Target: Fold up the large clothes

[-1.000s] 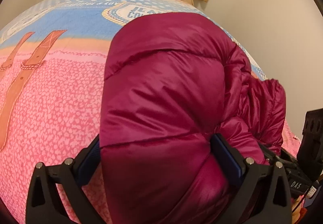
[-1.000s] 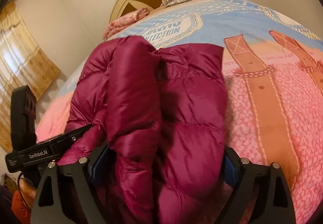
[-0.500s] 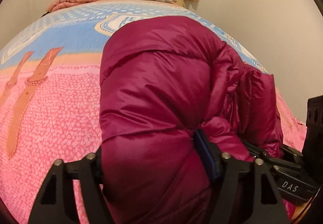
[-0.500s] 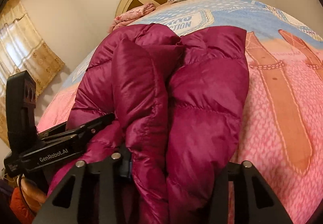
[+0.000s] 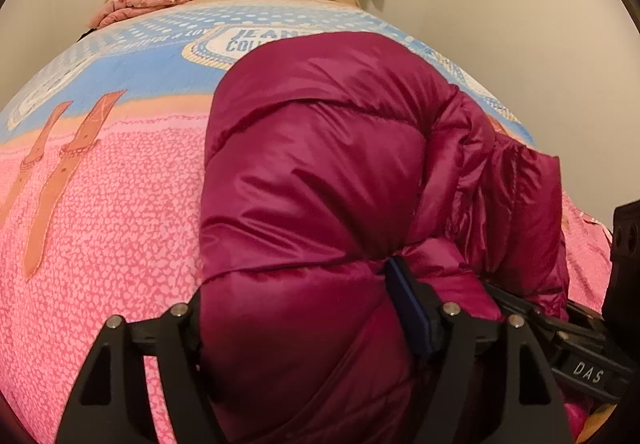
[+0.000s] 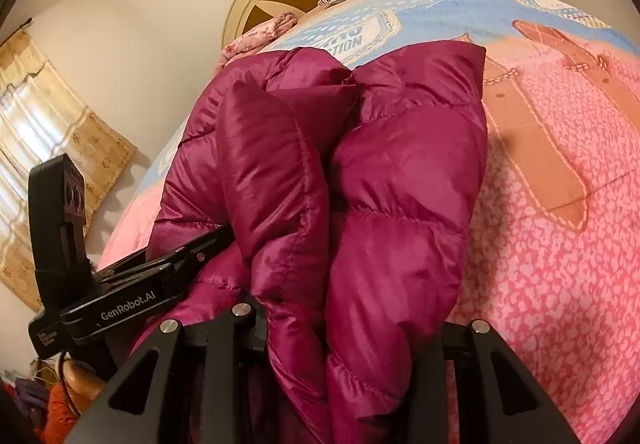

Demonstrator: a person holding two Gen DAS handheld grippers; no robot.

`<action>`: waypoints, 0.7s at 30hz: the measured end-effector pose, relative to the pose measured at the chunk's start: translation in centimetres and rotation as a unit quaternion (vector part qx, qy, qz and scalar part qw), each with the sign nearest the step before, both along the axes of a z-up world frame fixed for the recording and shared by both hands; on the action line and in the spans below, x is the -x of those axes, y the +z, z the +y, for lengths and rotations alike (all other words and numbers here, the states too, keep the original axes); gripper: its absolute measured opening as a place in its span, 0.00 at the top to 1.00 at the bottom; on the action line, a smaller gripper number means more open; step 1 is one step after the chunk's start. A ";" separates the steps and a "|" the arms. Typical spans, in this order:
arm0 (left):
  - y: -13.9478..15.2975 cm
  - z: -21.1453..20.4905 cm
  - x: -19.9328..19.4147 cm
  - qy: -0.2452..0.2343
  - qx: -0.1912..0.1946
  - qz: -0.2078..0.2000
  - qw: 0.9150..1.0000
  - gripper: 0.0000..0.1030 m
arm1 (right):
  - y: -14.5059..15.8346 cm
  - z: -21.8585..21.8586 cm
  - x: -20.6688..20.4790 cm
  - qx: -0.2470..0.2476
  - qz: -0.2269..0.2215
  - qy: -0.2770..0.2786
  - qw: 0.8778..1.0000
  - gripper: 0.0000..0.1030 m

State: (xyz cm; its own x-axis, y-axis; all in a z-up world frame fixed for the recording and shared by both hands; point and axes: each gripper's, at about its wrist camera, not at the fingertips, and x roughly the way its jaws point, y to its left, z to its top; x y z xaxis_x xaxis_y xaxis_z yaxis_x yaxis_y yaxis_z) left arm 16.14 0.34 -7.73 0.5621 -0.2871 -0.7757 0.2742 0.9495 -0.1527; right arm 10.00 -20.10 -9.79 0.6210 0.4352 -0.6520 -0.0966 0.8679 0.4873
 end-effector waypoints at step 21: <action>-0.2 0.8 -0.3 -0.001 0.025 -0.009 1.000 0.37 | -0.4 0.5 1.2 0.026 -0.012 -0.006 1.000 0.62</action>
State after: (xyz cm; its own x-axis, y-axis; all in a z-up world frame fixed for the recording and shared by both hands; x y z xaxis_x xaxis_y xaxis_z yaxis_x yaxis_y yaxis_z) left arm 16.40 1.15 -7.98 0.5758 -0.3261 -0.7497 0.2792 0.9403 -0.1945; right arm 8.84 -19.63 -10.15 0.6412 0.3931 -0.6590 -0.0965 0.8933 0.4390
